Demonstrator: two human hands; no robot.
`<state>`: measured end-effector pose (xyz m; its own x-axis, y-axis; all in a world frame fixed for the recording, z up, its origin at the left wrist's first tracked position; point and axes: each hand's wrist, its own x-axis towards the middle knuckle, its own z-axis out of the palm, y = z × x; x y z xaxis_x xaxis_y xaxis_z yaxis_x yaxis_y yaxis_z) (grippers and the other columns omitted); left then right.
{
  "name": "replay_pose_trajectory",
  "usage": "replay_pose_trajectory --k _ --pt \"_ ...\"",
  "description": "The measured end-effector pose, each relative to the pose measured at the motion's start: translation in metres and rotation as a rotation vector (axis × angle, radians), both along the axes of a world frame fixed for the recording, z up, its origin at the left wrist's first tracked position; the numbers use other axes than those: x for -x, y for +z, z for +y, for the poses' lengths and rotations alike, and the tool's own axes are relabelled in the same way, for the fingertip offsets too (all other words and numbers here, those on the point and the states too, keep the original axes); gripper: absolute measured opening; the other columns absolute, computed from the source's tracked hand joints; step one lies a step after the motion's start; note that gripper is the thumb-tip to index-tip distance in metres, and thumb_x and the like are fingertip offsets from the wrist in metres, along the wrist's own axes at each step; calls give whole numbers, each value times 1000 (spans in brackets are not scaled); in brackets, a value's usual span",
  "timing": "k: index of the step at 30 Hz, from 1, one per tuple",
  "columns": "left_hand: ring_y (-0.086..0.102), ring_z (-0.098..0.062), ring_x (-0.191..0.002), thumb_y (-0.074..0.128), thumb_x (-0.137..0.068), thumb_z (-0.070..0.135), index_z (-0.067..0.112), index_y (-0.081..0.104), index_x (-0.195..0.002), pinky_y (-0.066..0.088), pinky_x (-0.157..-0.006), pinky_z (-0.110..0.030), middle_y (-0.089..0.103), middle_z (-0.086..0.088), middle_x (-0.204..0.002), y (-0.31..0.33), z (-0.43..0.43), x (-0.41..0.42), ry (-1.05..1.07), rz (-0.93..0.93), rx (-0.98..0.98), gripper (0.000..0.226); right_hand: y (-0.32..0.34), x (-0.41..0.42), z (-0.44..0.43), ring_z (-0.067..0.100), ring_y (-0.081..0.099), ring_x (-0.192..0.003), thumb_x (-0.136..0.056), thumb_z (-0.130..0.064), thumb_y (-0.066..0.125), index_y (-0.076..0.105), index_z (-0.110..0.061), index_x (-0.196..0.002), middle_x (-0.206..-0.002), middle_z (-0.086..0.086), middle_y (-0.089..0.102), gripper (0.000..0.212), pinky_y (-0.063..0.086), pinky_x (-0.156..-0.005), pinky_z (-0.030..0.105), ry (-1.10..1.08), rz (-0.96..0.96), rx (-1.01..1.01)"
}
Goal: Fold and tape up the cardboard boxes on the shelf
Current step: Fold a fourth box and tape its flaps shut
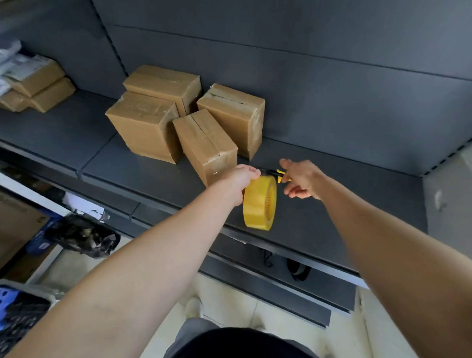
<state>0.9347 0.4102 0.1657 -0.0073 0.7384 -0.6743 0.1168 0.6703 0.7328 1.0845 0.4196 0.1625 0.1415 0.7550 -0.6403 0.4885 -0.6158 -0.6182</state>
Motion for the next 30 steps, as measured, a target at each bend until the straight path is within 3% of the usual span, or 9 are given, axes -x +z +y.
replay_pose_trajectory --k 2,5,7,9,14,17,20,24,30 --pt "55 -28 -105 58 -94 14 16 56 -98 45 -99 -49 55 -15 -113 4 0 -9 -38 -1 -38 4 7 -5 -6 18 65 -62 -95 -49 46 58 -9 -93 -78 11 69 42 46 -54 23 1 90 150" --pt "58 -29 -102 56 -95 11 8 59 -114 46 -97 -42 59 -16 -110 7 1 -20 -115 2 -89 20 12 -11 -9 16 66 -65 -97 -36 51 58 -8 -94 -77 8 69 29 47 -58 21 -165 304 233" --pt "56 -23 -88 55 -94 7 13 61 -94 46 -89 -39 58 -10 -96 8 0 -25 -149 -30 -99 8 15 -15 -12 16 63 -63 -96 -22 53 59 -7 -87 -75 7 67 19 47 -56 20 -328 395 231" --pt "54 -20 -79 54 -95 6 17 53 -78 46 -79 -36 56 -6 -87 8 -3 -29 -157 -75 -97 19 18 -18 -12 17 58 -60 -95 -14 54 59 -6 -82 -74 8 63 17 47 -53 20 -474 458 217" --pt "55 -20 -83 49 -97 7 12 52 -85 47 -76 -35 57 -6 -89 10 -11 -39 -182 -173 -97 14 24 -24 -9 17 49 -56 -95 -13 52 54 -6 -78 -71 8 55 19 41 -51 20 -599 389 199" --pt "60 -22 -98 46 -99 10 1 53 -115 37 -98 -40 61 -10 -108 9 -12 -36 -125 -160 -82 19 20 -40 -11 17 46 -54 -97 -13 48 52 -8 -90 -74 7 52 10 41 -46 18 -725 366 134" --pt "65 -20 -99 48 -97 8 8 55 -101 36 -94 -39 65 -6 -113 3 -11 -22 -55 -49 -67 8 17 -56 -17 17 47 -54 -96 -9 46 48 -9 -100 -74 7 50 5 45 -40 19 -744 301 43" --pt "65 -16 -85 56 -93 9 18 60 -95 47 -88 -40 66 -1 -99 5 -19 -30 -102 -68 -153 10 20 -49 -19 17 47 -55 -91 -4 52 47 -9 -75 -67 6 48 18 44 -34 17 -733 244 -57" --pt "55 -20 -106 69 -81 0 19 65 -108 49 -88 -32 52 -6 -117 13 -27 -47 -333 -65 -280 33 21 -35 -26 18 53 -62 -86 0 55 51 -10 -68 -65 6 53 21 51 -64 27 -675 160 -96"
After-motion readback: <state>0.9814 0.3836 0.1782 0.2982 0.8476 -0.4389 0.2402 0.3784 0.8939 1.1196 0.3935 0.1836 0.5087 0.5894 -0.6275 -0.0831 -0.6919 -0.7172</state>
